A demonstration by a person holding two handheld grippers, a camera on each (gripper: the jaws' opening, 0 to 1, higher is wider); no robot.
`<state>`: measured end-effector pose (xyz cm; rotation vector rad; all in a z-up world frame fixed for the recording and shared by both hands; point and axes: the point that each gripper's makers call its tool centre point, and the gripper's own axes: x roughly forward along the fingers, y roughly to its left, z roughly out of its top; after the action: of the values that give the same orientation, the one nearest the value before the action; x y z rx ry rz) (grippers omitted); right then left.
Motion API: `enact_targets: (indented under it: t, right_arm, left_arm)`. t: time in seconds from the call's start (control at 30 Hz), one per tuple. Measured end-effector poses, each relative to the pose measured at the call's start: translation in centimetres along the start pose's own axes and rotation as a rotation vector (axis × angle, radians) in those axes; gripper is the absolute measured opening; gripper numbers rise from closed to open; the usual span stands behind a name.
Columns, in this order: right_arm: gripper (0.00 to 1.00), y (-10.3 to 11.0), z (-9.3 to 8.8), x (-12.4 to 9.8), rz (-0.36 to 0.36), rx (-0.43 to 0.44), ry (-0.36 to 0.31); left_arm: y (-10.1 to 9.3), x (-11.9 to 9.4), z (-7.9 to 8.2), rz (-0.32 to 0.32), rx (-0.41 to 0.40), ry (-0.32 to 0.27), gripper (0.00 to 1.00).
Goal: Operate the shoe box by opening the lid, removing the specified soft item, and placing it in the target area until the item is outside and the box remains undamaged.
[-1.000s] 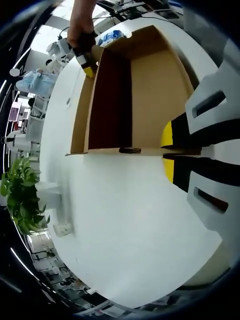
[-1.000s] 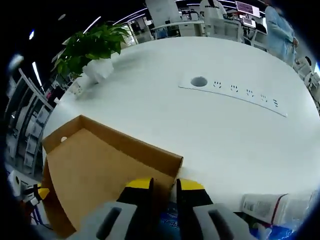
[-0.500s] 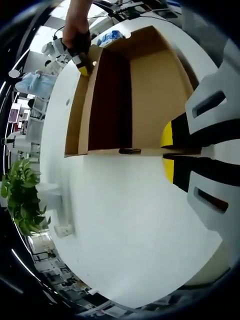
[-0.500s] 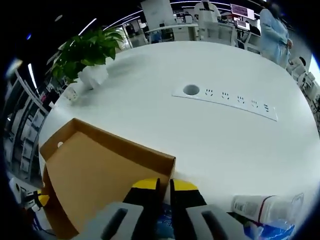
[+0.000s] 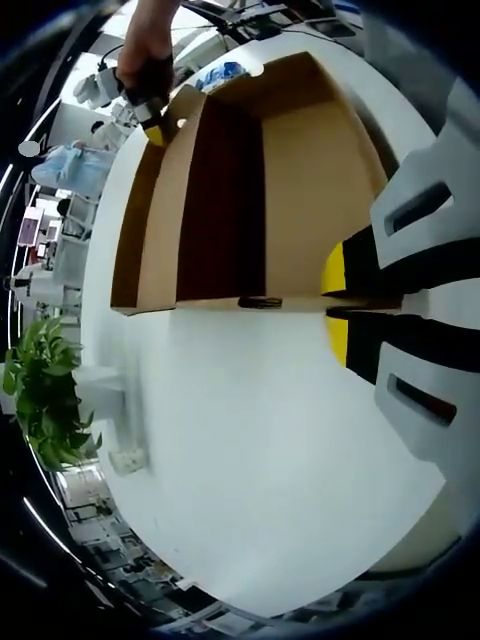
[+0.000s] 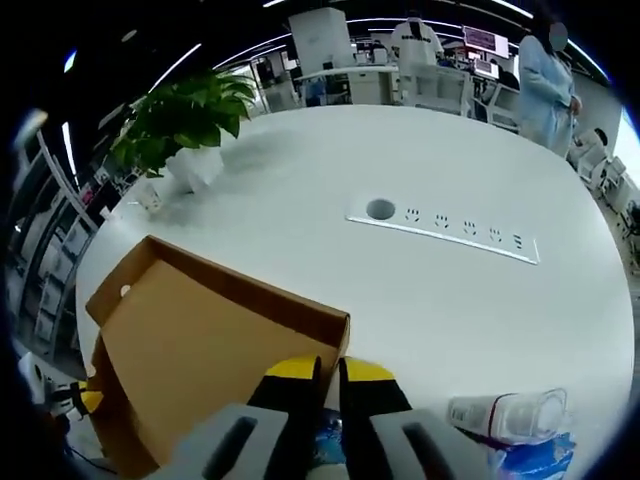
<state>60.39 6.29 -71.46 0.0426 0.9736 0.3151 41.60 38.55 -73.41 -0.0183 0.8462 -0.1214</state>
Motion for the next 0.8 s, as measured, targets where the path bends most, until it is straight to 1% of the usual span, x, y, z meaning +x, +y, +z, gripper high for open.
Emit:
enact_targets:
  t: [0.47, 0.73, 0.8]
  right_arm:
    - [0.0, 1.2, 2.9, -3.7, -0.003, -0.051, -0.093]
    - [0.0, 2.1, 3.8, -5.6, -0.001, -0.073, -0.133]
    - [0.0, 2.0, 4.1, -5.6, -0.001, -0.077, -0.138]
  left_arm:
    - [0.1, -0.1, -0.1, 0.008, -0.007, -0.005, 0.04]
    - [0.1, -0.1, 0.0, 0.008, -0.008, -0.007, 0.04]
    - [0.1, -0.1, -0.1, 0.008, -0.01, -0.007, 0.04]
